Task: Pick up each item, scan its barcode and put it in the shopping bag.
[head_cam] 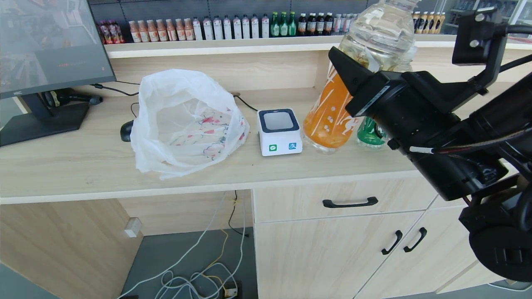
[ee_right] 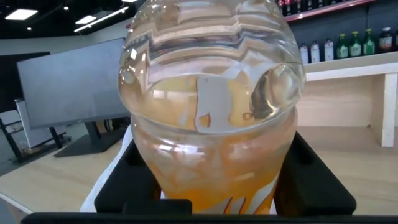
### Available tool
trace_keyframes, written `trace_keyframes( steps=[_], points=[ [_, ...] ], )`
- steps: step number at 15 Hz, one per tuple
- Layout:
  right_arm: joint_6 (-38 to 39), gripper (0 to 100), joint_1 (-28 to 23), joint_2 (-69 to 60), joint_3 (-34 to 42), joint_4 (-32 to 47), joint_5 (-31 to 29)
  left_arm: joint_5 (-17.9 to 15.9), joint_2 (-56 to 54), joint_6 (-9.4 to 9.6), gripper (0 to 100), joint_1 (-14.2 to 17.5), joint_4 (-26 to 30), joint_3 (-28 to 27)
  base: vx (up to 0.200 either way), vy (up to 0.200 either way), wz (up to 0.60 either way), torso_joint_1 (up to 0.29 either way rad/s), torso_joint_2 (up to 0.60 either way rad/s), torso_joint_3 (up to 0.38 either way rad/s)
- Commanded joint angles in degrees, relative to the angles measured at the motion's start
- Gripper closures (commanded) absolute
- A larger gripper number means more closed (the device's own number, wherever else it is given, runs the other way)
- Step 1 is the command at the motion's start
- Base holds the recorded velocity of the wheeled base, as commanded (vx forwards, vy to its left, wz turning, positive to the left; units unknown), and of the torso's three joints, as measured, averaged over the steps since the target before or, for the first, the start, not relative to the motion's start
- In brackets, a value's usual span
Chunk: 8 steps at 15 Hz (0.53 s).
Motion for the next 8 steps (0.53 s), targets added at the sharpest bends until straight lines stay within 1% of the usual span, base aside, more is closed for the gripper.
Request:
trace_keyframes(
  steps=[1, 8],
  points=[
    [0.02, 100, 0.07, 0.13, 0.0, -0.04, 0.05, 0.01, 0.07, -0.08, 0, 0.04, -0.01, 0.0, 0.0, 0.0, 0.0, 0.0, 0.0, 0.0],
    [0.11, 100, 0.07, 3.3, -3.25, -0.3, 0.4, 0.01, 0.07, 0.36, 0, -0.05, -0.01, 0.0, 0.0, 0.0, 0.0, 0.0, 0.0, 0.0]
  ],
)
